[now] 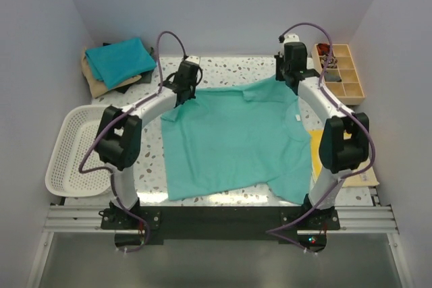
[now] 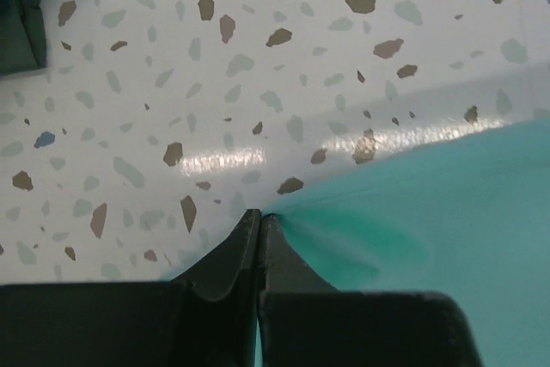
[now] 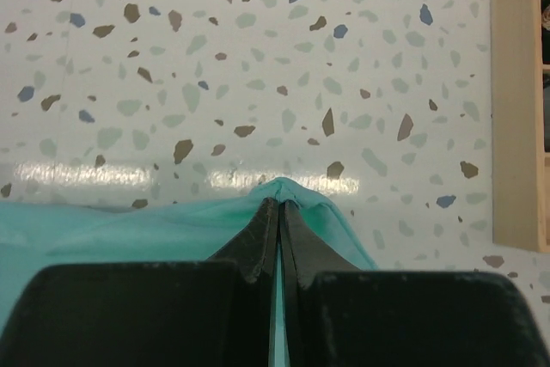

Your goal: Fold and stack the t-shirts

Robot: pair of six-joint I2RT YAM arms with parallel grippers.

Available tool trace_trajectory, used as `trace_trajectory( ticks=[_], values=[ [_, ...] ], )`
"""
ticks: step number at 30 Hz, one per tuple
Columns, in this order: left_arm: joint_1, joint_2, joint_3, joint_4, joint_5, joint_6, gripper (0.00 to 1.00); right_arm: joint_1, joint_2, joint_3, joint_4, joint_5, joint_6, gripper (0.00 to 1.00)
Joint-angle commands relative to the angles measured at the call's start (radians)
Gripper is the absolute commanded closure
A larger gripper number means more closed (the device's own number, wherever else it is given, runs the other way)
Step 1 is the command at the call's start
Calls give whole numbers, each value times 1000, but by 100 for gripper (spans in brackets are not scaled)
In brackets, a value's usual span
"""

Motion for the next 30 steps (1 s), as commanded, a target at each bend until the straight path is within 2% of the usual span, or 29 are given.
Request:
trace_trajectory(
  ticks=[1, 4, 8, 10, 15, 23, 28, 30],
  values=[
    [62, 145, 224, 43, -33, 109, 100, -64, 125, 200, -2, -73, 18, 100],
    [76, 194, 272, 62, -31, 161, 99, -111, 201, 244, -4, -154, 36, 100],
    [76, 194, 222, 103, -27, 201, 100, -130, 231, 255, -10, -207, 44, 100],
    [78, 193, 206, 106, 21, 205, 97, -133, 239, 264, -36, -228, 44, 100],
    [78, 194, 149, 54, 58, 176, 96, -133, 212, 234, -77, -300, 44, 100],
    [76, 80, -25, 11, 188, 83, 92, -133, 95, 134, -113, -262, 24, 100],
    [75, 47, -15, -73, 239, 95, 91, -131, 66, 175, -196, -279, 13, 100],
    [72, 29, -16, -99, 229, 95, 87, -133, 67, 207, -269, -294, 4, 100]
  ],
)
